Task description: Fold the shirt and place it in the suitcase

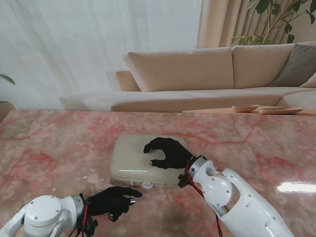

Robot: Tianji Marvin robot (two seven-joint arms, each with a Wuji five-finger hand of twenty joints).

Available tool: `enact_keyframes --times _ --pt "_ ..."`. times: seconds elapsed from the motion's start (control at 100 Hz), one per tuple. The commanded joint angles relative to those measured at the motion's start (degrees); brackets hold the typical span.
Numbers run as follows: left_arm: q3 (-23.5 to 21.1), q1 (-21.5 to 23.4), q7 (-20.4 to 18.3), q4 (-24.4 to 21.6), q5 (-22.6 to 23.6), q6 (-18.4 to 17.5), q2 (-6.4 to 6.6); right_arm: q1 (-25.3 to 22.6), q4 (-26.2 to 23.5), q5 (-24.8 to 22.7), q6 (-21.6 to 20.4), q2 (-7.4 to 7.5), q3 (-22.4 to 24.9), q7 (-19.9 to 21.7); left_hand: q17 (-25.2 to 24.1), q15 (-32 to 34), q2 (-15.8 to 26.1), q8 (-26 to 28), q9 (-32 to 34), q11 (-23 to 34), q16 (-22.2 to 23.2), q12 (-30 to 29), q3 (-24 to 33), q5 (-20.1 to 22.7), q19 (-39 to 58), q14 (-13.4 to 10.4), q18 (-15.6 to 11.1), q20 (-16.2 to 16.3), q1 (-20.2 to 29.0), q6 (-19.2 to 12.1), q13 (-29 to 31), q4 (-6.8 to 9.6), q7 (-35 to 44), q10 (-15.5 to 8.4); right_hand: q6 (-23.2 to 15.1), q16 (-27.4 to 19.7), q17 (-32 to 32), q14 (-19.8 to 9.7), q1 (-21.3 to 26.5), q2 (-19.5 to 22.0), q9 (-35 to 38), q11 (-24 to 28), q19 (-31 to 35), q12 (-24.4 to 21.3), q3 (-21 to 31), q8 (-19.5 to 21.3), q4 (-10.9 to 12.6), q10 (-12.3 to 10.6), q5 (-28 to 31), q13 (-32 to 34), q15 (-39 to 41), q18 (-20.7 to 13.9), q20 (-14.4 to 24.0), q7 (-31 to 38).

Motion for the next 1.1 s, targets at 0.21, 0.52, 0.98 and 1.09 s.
enact_keyframes --times 0.21,0.52,0.98,1.09 --pt "2.3 -1.4 1.9 2.7 -1.2 2.0 -0.90 -1.6 3.3 0.0 1.2 0.50 -1.1 2.4 1.8 4.8 0.6 -1.8 1.0 1.6 1.2 2.1 0.2 -6.1 7.5 -2.6 -0.8 0.6 0.4 0.5 3.0 1.27 -2.7 -2.3 0.1 0.1 5.0 5.8 0.4 -0.9 -0.4 1.1 7.5 0.8 1.4 -0.5 0.9 1.8 0.0 2.4 1.7 12.1 1.0 0.9" --pt "3.7 -3.0 4.5 5.5 -5.9 3.1 -2.31 -1.5 3.6 0.2 1.4 0.53 -1.2 2.7 1.8 5.1 1.1 -3.2 0.6 1.2 1.7 2.5 -1.1 -6.9 7.7 -2.4 -0.8 1.1 1.7 -3.7 2.9 0.58 -4.6 -2.1 -0.1 0.0 4.7 5.7 0.3 -0.8 -0.7 1.0 7.2 0.7 1.1 -0.4 1.0 1.6 -0.1 2.1 1.3 12.0 0.8 0.7" --pt "5.3 -5.0 5.8 8.6 -10.1 3.4 -3.47 -1.2 4.0 0.6 1.2 0.65 -1.5 3.4 1.7 5.2 1.6 -3.7 0.5 1.1 1.9 2.5 -2.4 -4.5 7.6 -2.1 -0.6 1.6 2.8 -10.3 2.8 0.02 -5.0 -2.2 -0.3 -0.1 4.7 5.7 0.2 -1.2 -0.6 0.6 7.2 0.6 1.7 -0.3 1.1 1.6 0.4 2.3 1.1 12.0 0.8 0.9" --pt "5.3 -5.0 6.2 8.7 -10.1 3.0 -3.57 -1.2 4.1 0.6 1.2 0.65 -1.5 3.4 1.4 5.1 1.7 -3.6 0.3 1.2 1.9 2.5 -2.2 -3.1 7.3 -1.9 -0.7 1.7 3.2 -14.9 2.6 0.19 -4.8 -0.3 -0.3 0.0 4.8 5.8 0.3 -1.1 -0.5 0.7 7.3 0.6 1.7 -0.3 1.0 1.7 0.5 2.5 1.2 12.1 0.8 0.8"
